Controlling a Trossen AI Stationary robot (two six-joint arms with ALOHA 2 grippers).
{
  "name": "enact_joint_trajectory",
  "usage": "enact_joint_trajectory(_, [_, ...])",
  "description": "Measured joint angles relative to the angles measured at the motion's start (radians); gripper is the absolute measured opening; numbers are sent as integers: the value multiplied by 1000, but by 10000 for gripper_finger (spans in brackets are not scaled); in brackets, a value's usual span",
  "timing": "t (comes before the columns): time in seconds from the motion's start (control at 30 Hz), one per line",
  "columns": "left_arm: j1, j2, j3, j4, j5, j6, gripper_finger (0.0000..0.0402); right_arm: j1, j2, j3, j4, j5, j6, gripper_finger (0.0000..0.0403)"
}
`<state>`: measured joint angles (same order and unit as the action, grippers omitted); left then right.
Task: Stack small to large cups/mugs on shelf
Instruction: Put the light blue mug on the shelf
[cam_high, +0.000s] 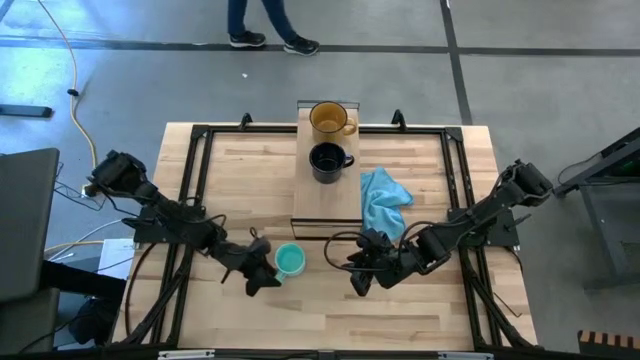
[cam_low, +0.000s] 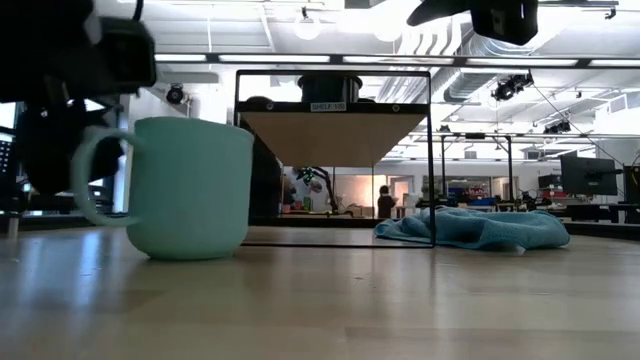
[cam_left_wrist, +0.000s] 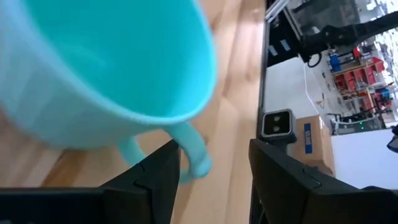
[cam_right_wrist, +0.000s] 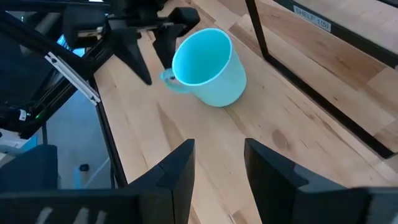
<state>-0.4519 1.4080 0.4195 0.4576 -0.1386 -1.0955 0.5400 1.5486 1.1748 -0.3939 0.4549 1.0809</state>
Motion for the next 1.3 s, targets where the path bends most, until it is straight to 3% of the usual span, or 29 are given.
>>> enact_joint_trajectory(0.47, [11, 324, 350, 21, 28, 211, 179, 15, 0, 0, -9, 1, -8, 131])
enact_joint_trajectory(0.63, [60, 394, 444, 17, 99, 236, 179, 45, 0, 0, -7, 9, 11, 131])
enact_joint_trajectory(0.8, [79, 391, 451, -1, 180, 234, 179, 90, 0, 0, -50, 15, 109, 131])
enact_joint_trajectory(1.03, [77, 349, 445, -180, 207, 231, 179, 144, 45, 0, -139, 48, 348, 131])
enact_joint_trajectory(1.3, [79, 281, 445, -369, 206, 252, 179, 122, 184, 0, 83, -49, 343, 131])
